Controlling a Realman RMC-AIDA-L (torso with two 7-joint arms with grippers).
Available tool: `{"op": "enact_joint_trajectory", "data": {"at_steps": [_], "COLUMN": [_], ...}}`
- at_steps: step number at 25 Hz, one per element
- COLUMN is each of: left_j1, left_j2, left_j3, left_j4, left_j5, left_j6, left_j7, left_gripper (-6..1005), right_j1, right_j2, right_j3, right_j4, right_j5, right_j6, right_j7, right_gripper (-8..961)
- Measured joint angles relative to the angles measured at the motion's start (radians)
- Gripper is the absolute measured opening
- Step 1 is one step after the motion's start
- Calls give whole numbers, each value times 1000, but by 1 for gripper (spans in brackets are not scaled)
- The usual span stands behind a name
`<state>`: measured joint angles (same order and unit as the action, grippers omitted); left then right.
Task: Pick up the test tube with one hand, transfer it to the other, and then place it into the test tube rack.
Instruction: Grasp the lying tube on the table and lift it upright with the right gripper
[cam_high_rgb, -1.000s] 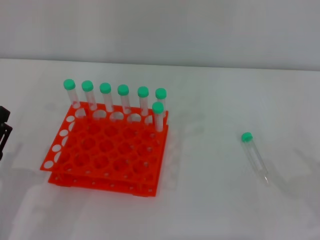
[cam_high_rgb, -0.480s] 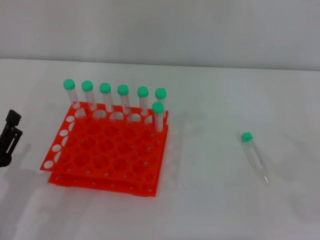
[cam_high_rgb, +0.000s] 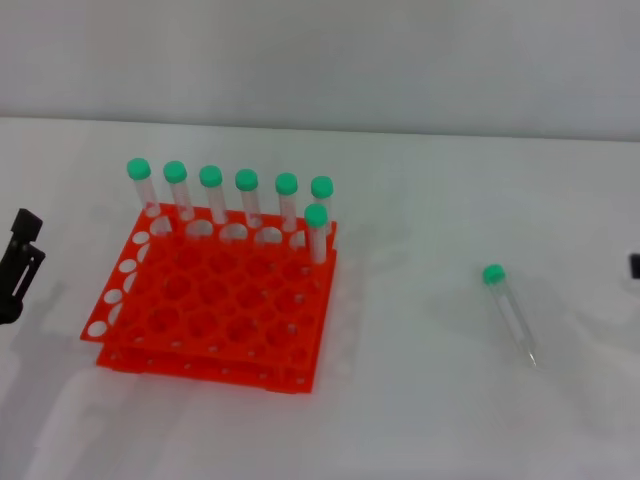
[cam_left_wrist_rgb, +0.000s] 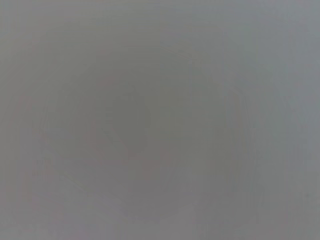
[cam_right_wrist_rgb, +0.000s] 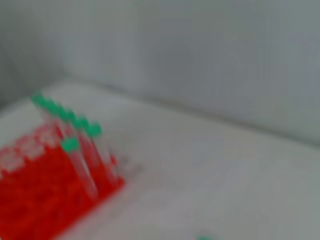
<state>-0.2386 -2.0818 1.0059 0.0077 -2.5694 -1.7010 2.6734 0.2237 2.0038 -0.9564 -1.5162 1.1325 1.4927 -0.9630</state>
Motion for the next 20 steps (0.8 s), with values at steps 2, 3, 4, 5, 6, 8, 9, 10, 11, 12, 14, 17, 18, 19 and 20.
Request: {"op": "enact_joint_trajectory", "data": {"at_steps": [2,3,4,5,6,8,9,10,11,12,14,17,18,19,20], "left_j1": [-3,-4,-5,-6,-7,-7,-7,-7,-7,-6,-4,-1,-1,-1,-1], "left_j2": [0,0,0,0,0,0,0,0,0,0,-1,-1,-1,-1,-1], "left_j3": [0,0,1,1,1,0,0,1,2,3,3,0,-1,-2,-3], "left_j4": [0,0,0,0,0,0,0,0,0,0,0,0,0,0,0], "left_j5": [0,0,1,2,2,1,2,4,8,12,14,10,9,7,7], "left_j6": [0,0,0,0,0,1,2,2,2,4,7,8,8,9,9], "left_j7": [1,2,3,3,3,3,4,6,10,14,17,18,18,18,18], "left_gripper": [754,753,753,753,753,752,752,752,752,752,751,751,750,750,750], "right_j1": [11,14,20,28,38,66,82,93,102,109,121,127,128,128,129], "right_j2": [1,1,1,1,1,2,3,4,4,5,5,6,6,6,6], "right_j3": [-113,-156,-215,-269,-318,-399,-440,-471,-496,-518,-559,-600,-612,-617,-620], "right_j4": [-109,-144,-186,-220,-245,-263,-262,-257,-251,-244,-232,-222,-214,-208,-201], "right_j5": [-134,-181,-244,-308,-361,-422,-441,-450,-456,-464,-494,-534,-544,-545,-549], "right_j6": [-34,-48,-64,-76,-83,-86,-85,-85,-86,-88,-100,-123,-132,-138,-141], "right_j7": [147,192,246,300,343,410,437,456,472,487,521,553,558,559,560], "right_gripper": [858,857,857,857,857,857,857,857,857,857,857,858,858,858,858]}}
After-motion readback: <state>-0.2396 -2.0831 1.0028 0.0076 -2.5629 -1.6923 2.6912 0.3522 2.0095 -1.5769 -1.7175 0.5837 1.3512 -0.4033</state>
